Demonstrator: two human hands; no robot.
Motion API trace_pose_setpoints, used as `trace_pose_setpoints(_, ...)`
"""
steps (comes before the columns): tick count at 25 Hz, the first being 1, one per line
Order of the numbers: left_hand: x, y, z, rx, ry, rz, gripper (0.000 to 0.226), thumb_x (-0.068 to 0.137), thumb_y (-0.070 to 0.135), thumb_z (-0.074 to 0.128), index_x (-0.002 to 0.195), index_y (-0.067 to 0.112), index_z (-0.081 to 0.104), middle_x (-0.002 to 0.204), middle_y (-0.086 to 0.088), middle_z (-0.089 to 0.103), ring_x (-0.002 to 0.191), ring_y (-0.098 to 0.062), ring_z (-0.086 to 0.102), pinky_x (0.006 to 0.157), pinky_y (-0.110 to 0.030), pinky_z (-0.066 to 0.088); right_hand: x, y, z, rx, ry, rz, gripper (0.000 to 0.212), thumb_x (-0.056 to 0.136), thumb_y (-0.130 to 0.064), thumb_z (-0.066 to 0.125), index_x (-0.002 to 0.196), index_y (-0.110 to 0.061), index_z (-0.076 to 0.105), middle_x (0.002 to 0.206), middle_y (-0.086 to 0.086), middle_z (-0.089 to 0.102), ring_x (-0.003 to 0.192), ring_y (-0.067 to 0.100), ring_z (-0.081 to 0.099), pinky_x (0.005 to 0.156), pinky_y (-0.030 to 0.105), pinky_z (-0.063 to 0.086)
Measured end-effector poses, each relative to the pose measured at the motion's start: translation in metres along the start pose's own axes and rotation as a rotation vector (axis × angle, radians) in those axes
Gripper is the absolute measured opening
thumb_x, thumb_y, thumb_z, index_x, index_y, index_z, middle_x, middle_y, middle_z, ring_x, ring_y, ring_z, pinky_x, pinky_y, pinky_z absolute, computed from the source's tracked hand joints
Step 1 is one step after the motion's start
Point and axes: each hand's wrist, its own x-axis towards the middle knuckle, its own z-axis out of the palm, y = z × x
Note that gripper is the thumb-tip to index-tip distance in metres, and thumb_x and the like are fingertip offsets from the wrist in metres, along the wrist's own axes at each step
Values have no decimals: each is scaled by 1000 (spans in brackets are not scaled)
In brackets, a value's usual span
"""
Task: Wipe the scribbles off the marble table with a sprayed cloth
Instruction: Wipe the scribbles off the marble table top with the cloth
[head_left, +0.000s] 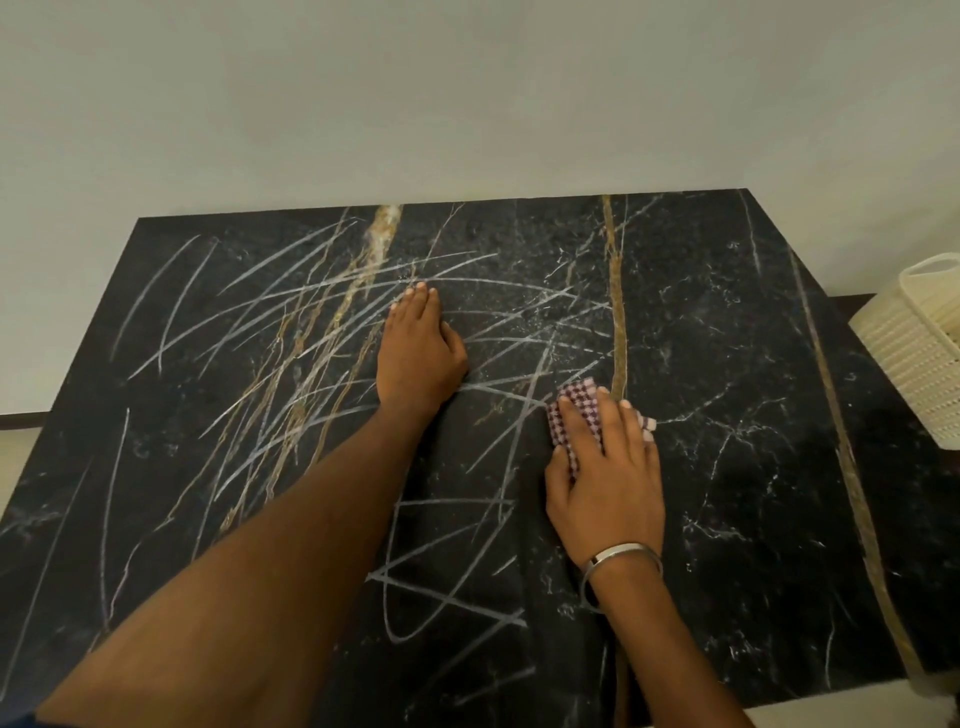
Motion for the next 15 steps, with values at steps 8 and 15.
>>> trace_pose_setpoints(8, 1, 1, 1, 23, 3, -5, 55, 97, 26, 36, 148, 6, 32, 156, -10, 30, 146, -20, 23, 121, -35, 14, 9, -33, 6, 1, 21, 4, 55, 92, -39, 38, 146, -35, 32, 158, 0, 21, 146, 25, 16, 119, 47, 14)
trace_pose_setpoints(15, 0, 0, -1, 12, -12, -10, 55, 98, 27, 36, 149, 8, 30, 157, -9, 28, 146, -19, 21, 122, -35, 13, 38, -3, 2, 2, -11, 13, 56, 90, -41, 36, 146, -35, 33, 158, 0, 22, 145, 25, 17, 117, 49, 19)
